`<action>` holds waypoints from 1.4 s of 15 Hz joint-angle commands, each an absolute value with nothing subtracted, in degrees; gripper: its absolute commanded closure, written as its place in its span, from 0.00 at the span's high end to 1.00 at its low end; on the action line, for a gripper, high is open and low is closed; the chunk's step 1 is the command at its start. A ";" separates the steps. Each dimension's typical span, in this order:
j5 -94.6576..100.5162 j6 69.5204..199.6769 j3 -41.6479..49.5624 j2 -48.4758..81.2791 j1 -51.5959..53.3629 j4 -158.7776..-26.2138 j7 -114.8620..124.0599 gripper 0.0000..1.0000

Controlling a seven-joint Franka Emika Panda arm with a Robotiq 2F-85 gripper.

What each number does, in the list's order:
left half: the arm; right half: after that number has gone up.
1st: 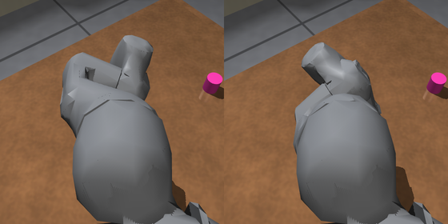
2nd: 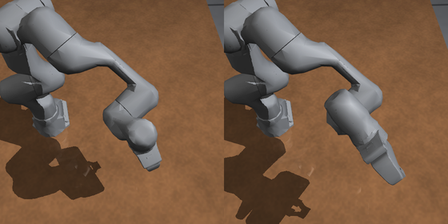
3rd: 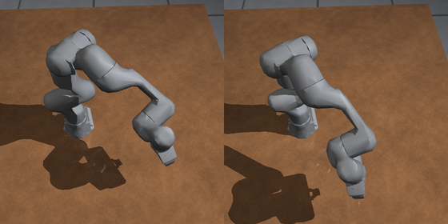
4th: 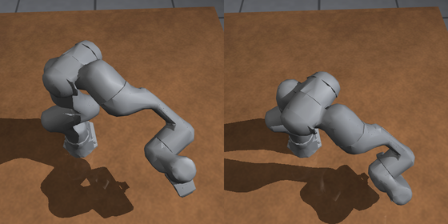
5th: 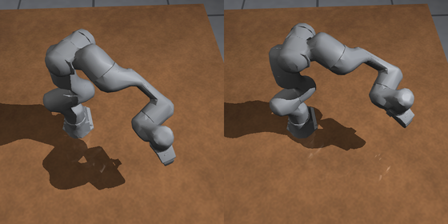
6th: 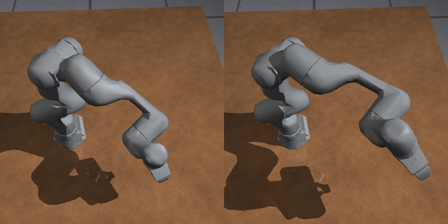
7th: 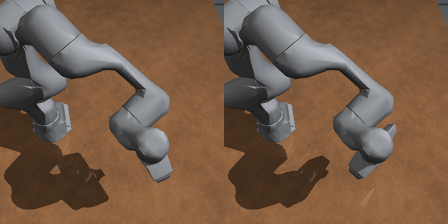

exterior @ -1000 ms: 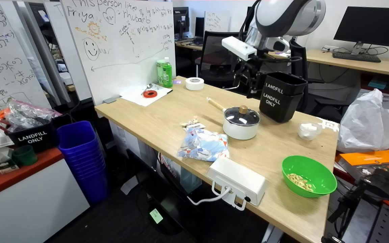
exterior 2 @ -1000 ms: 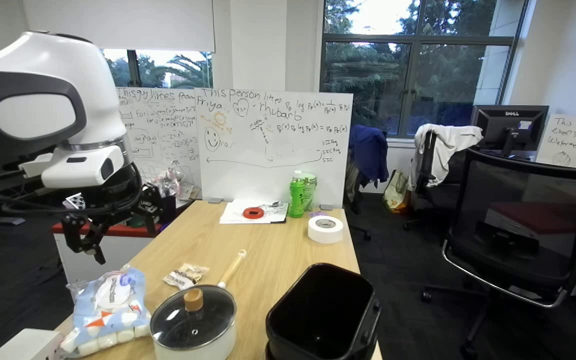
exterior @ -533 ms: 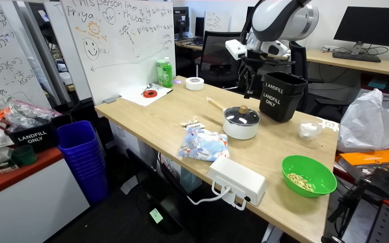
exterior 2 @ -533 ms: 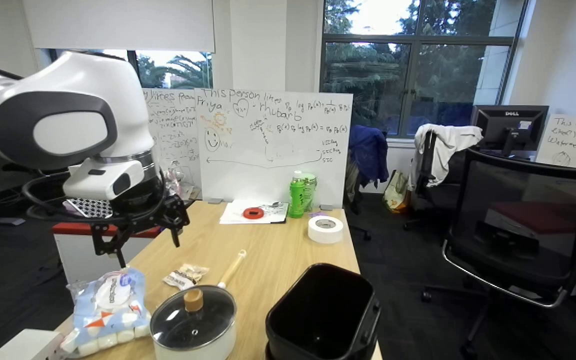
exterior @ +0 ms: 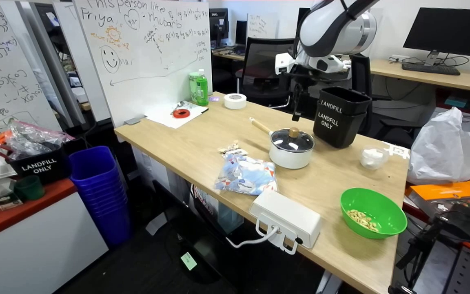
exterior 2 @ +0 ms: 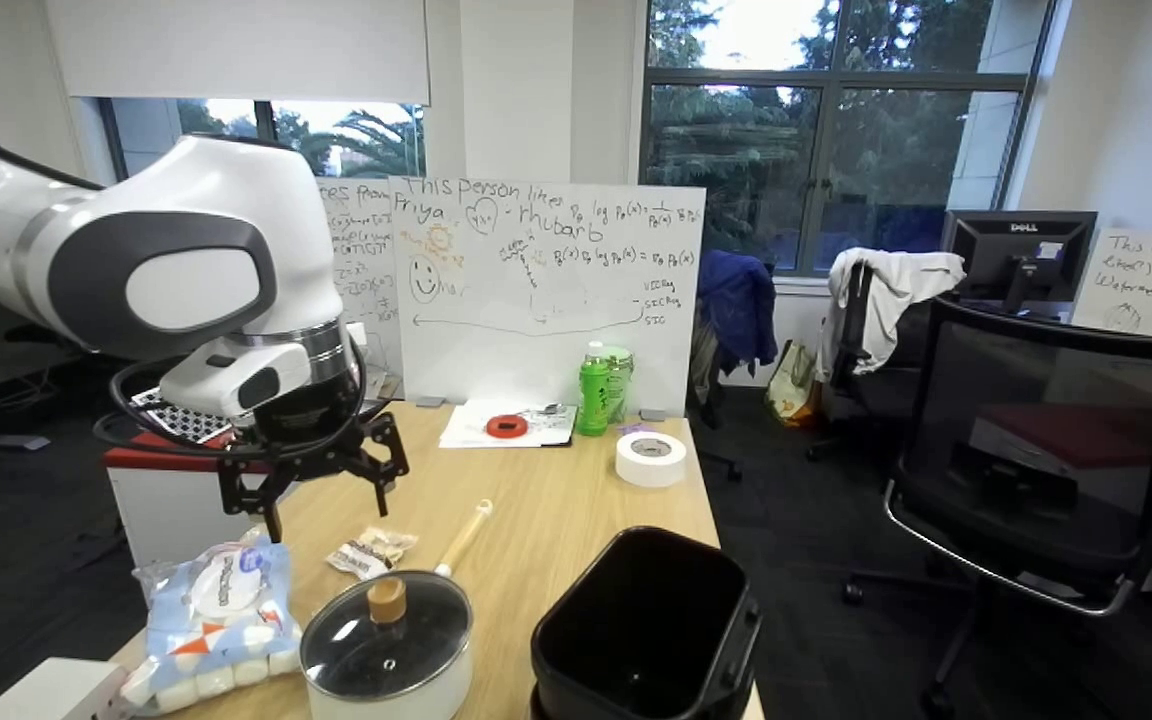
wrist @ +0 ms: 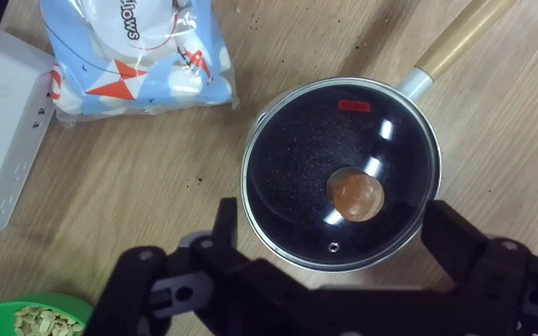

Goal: Take the lid off the pot and put it on the table

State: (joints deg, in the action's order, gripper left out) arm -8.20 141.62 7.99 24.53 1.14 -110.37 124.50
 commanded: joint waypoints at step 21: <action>-19.66 131.13 28.13 41.01 16.36 -98.94 148.89 1.00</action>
State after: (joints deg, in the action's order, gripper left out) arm -14.52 137.11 23.47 38.37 12.87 -102.48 148.89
